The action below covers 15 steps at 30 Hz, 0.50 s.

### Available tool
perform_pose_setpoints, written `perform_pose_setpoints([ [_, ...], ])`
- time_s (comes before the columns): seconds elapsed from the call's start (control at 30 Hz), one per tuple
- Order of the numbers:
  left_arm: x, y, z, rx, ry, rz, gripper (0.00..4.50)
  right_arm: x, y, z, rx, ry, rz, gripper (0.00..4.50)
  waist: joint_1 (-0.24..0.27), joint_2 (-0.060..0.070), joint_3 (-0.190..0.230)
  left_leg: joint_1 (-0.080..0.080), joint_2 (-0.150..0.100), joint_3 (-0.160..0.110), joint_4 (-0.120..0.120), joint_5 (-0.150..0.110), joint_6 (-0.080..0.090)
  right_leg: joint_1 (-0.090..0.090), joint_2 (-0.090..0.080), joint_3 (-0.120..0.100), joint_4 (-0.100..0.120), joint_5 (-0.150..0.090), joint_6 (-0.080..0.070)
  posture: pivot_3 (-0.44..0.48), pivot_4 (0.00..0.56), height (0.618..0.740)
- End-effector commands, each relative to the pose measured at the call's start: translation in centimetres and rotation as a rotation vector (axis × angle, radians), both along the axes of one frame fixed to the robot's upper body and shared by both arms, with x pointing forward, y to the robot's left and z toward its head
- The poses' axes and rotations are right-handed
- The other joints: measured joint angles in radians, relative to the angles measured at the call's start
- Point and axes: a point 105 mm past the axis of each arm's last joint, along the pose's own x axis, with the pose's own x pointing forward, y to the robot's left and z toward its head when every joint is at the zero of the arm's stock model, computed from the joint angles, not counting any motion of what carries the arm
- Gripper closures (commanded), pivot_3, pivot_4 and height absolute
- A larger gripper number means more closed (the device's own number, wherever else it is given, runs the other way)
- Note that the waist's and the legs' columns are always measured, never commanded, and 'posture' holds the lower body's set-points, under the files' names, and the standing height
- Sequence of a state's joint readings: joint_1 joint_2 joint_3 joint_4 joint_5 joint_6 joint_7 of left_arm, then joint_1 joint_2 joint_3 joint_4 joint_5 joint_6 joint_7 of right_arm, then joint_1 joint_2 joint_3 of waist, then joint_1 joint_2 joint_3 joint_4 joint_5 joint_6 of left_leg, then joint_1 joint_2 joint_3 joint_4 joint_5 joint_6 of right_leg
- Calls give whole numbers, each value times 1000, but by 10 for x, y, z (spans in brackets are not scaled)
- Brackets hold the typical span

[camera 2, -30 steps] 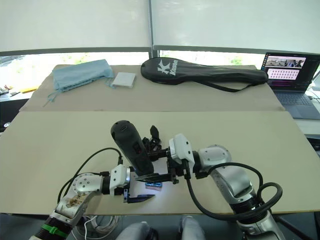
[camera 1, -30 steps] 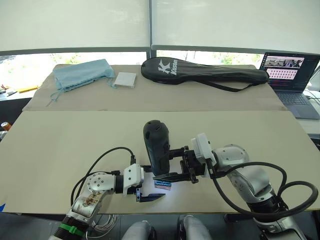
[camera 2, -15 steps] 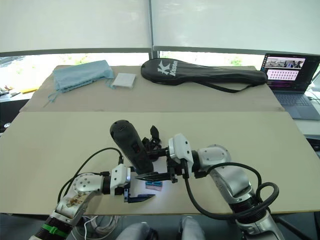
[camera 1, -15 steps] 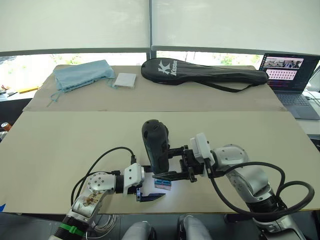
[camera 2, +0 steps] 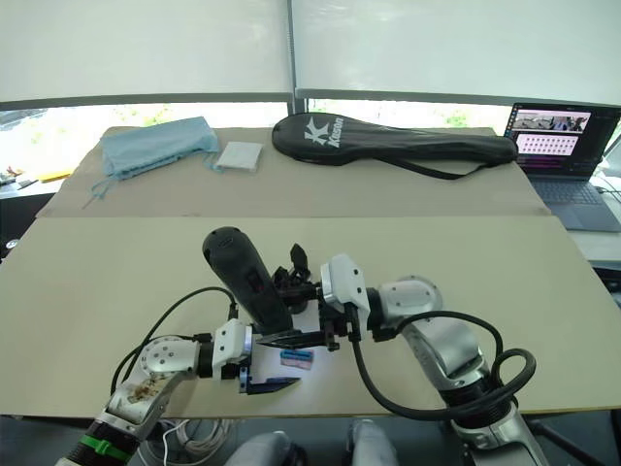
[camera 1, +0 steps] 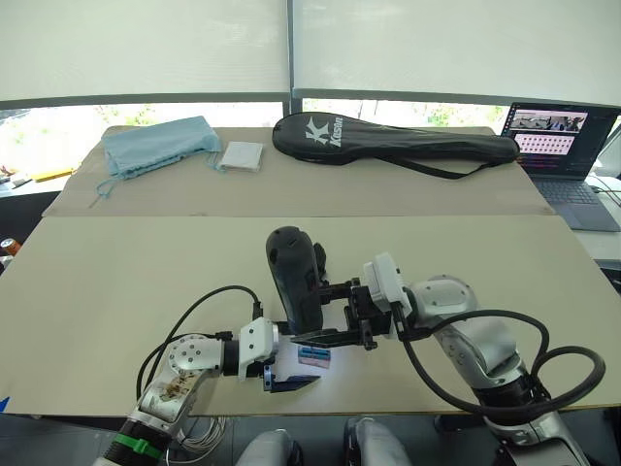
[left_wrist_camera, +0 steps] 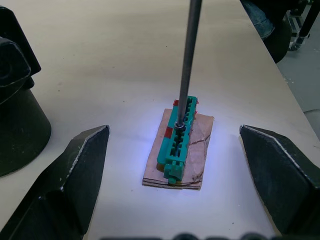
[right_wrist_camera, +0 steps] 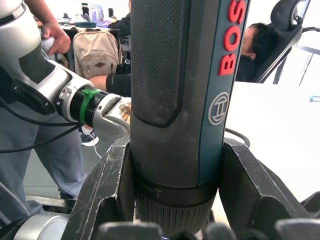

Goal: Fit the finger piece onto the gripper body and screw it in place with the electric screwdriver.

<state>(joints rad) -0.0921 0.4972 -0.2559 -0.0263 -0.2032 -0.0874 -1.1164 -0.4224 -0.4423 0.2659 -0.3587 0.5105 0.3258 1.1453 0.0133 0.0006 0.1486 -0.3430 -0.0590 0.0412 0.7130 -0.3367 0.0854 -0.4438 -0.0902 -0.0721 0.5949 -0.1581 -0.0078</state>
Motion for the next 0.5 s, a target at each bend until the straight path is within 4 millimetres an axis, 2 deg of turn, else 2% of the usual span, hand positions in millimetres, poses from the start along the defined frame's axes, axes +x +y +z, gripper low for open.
perform_pose_setpoints([
  [0.03,-3,5,-5,-2,28,7,112,-6,1,22,72,-38,31,2593,-1,0,0,0,0,0,0,0,0,0,0,0,0,0,0,0,150,740],
  [0.37,0,9,6,-53,17,34,112,-11,0,31,102,-30,62,2593,-2,0,0,-6,0,0,0,0,0,-6,0,0,1,0,0,0,150,740],
  [0.5,1,12,18,-106,0,44,112,-11,-1,36,114,-39,63,2593,-3,-1,1,-9,0,0,1,0,0,-10,0,0,1,0,0,0,150,740],
])
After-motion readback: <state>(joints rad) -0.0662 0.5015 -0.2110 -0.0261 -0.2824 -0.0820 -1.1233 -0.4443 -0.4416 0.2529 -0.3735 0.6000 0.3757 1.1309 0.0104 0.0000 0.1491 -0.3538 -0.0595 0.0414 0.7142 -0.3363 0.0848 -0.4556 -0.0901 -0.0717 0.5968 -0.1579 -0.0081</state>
